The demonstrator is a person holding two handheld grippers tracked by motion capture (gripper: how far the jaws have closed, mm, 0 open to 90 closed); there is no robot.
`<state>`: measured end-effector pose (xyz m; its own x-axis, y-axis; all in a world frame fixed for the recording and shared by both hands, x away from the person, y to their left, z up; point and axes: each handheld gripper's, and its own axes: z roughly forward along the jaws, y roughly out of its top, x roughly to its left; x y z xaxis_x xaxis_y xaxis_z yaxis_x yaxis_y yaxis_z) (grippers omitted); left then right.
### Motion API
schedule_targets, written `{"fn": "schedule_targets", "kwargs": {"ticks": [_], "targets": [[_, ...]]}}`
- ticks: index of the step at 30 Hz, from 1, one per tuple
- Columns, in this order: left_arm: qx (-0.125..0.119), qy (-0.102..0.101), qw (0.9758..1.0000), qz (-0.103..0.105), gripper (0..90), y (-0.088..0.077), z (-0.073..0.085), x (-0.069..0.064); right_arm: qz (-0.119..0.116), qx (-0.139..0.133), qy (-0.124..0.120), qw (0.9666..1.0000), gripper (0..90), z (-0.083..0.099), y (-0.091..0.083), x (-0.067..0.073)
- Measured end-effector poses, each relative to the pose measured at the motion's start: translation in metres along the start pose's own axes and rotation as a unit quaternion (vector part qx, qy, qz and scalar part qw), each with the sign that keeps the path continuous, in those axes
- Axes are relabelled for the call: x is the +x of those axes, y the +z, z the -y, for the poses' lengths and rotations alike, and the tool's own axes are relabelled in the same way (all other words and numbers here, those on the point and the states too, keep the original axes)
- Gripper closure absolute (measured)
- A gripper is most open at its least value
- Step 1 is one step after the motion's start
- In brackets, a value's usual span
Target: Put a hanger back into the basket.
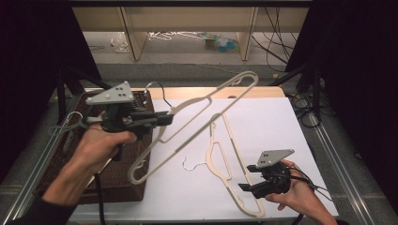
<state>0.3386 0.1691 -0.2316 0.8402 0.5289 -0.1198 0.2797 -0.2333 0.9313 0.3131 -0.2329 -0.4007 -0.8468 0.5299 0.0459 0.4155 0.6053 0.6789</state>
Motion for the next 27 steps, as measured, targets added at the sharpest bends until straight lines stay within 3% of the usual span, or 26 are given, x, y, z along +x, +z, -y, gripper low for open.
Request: {"fn": "schedule_targets", "kwargs": {"ticks": [7, 13, 19, 22, 27], "targets": [[-0.004, -0.006, 0.998, -0.062, 85.7, -0.042, 0.003, 0.03, 0.015, -0.008, 0.005, 0.9998, 27.1, 0.003, 0.001, -0.001], [-0.008, -0.027, 0.9962, -0.082, 85.6, -0.062, 0.016, 0.058, 0.012, 0.0, 0.013, 0.9999, 26.5, 0.007, 0.001, -0.002], [0.0, -0.03, 0.9924, -0.12, 85.6, -0.078, 0.027, 0.08, 0.014, 0.002, 0.015, 0.9998, 26.5, 0.009, 0.002, -0.004], [0.007, -0.037, 0.9909, -0.129, 85.6, -0.085, 0.037, 0.09, 0.022, -0.007, 0.018, 0.9996, 26.5, 0.011, 0.002, -0.005], [0.02, -0.054, 0.9864, -0.154, 85.6, -0.095, 0.059, 0.106, 0.018, 0.002, 0.022, 0.9996, 26.5, 0.014, 0.002, -0.007]]}}
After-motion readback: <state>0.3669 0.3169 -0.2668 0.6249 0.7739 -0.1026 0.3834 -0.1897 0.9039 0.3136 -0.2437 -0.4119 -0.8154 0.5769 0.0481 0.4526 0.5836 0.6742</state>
